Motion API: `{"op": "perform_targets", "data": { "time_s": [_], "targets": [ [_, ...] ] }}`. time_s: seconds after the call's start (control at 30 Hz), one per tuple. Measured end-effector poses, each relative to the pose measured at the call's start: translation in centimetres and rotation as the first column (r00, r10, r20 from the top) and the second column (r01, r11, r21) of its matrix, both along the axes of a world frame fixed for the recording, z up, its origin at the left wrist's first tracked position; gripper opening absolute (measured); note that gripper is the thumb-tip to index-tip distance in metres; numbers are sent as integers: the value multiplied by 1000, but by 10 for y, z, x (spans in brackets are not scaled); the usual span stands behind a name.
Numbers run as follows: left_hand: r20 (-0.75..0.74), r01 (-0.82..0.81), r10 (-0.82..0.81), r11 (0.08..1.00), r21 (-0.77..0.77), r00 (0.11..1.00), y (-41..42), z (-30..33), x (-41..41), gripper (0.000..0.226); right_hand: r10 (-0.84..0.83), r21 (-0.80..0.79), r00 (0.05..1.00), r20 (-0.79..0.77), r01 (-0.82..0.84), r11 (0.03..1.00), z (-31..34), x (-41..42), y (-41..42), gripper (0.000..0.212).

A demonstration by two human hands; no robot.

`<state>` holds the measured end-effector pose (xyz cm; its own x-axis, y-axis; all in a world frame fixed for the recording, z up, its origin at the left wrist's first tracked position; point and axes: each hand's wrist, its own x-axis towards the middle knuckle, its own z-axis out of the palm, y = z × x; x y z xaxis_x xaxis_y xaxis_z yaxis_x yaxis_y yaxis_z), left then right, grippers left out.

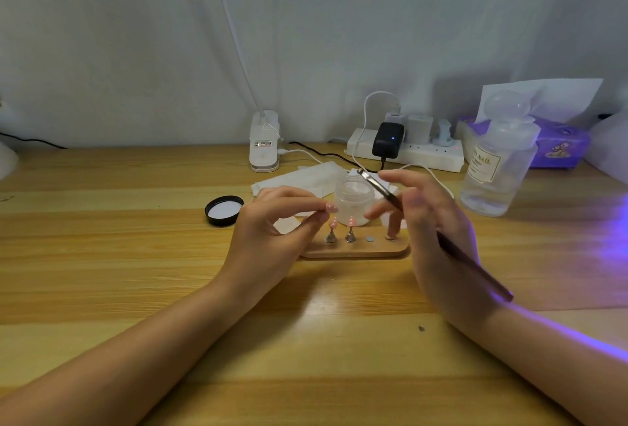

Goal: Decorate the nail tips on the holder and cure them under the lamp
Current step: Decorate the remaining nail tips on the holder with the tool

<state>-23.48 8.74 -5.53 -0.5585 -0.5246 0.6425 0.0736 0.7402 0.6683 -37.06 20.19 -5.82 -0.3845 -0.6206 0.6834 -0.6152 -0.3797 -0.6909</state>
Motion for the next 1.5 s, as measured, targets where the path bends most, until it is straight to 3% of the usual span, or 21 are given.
{"op": "perform_targets", "data": {
  "time_s": [0.07, 0.17, 0.43, 0.67, 0.77, 0.87, 0.93, 1.0, 1.2, 1.33, 1.5],
  "targets": [
    [-5, -10, 10, 1000, 30, 1000, 0, 1, 0, 15, -21, 19, 999, -25, 21, 1000, 3, 1, -1, 20],
    [-11, -9, 10, 999, 43, 1000, 0, 1, 0, 12, -43, 0, 980, -193, 44, 999, 5, 5, -1, 17],
    [-4, -20, 20, 1000, 19, 1000, 1, 2, 0, 17, -25, -25, 936, -350, 17, 1000, -1, 3, 0, 54],
    [13, -25, 25, 999, 21, 1000, 2, 3, -1, 16, 39, -76, 991, -128, -49, 996, -5, 1, -2, 45],
    [11, -26, 26, 999, 21, 1000, 1, 3, -1, 16, 13, 9, 982, -188, -11, 1000, -3, 2, -3, 31],
    [6, -27, 27, 999, 27, 1000, 0, 2, -1, 16, 29, -16, 976, -215, -33, 999, -4, 3, -1, 42],
    [7, -23, 23, 999, 29, 1000, 0, 2, -1, 13, 51, -53, 977, -209, -63, 997, -5, 3, 0, 51],
    [6, -19, 19, 999, 30, 1000, 0, 2, -1, 12, 51, -71, 983, -179, -64, 995, -6, 2, 0, 45],
    [12, -2, 2, 999, 45, 1000, 0, 3, -1, 13, 39, 80, 993, -112, -30, 996, -4, 2, -2, 37],
    [9, 4, -4, 999, 45, 1000, 0, 3, -1, 11, 70, 4, 984, -167, -71, 998, -4, 3, 0, 42],
    [8, 9, -9, 998, 63, 1000, 0, 1, -1, 12, -7, 12, 997, -72, 8, 1000, -3, 1, -3, 36]
  ]
}}
